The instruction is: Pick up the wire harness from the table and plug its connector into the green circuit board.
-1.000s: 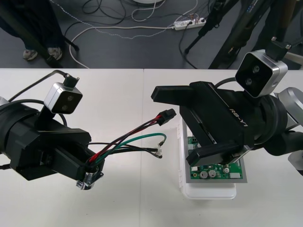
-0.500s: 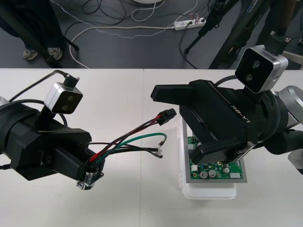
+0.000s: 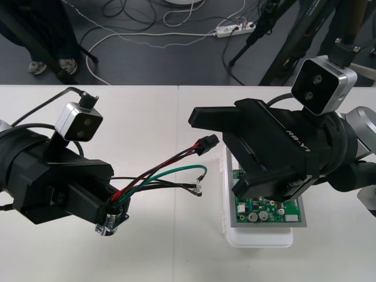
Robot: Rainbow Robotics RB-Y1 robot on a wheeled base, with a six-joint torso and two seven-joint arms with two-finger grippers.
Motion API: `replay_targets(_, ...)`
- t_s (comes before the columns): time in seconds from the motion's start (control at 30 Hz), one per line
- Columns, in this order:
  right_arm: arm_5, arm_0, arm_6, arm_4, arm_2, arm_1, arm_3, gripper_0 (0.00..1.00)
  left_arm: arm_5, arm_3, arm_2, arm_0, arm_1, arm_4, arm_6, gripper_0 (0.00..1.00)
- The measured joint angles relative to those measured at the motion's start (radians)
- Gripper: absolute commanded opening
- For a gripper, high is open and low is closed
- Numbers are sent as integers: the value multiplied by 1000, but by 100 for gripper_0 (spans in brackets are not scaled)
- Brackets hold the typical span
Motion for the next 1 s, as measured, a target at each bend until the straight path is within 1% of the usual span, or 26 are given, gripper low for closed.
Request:
replay_targets(0.03,1,0,0,0,0,0,0,18,0,0,0,0,0,0,0,0)
replay_targets(0.07,2,0,0,0,0,0,0,14,0,0,0,0,0,0,0,0)
replay_targets(0.13,4,0,0,0,0,0,0,3,0,0,0,0,0,0,0,0)
replay_targets(0.2,9,0,0,0,0,0,0,0,0,0,0,0,0,0,0,0)
replay_targets(0.93,33,0,0,0,0,0,0,0,0,0,0,0,0,0,0,0)
replay_targets(0.97,33,0,0,0,0,0,0,0,0,0,0,0,0,0,0,1)
replay_targets(1.0,34,0,0,0,0,0,0,0,0,0,0,0,0,0,0,20)
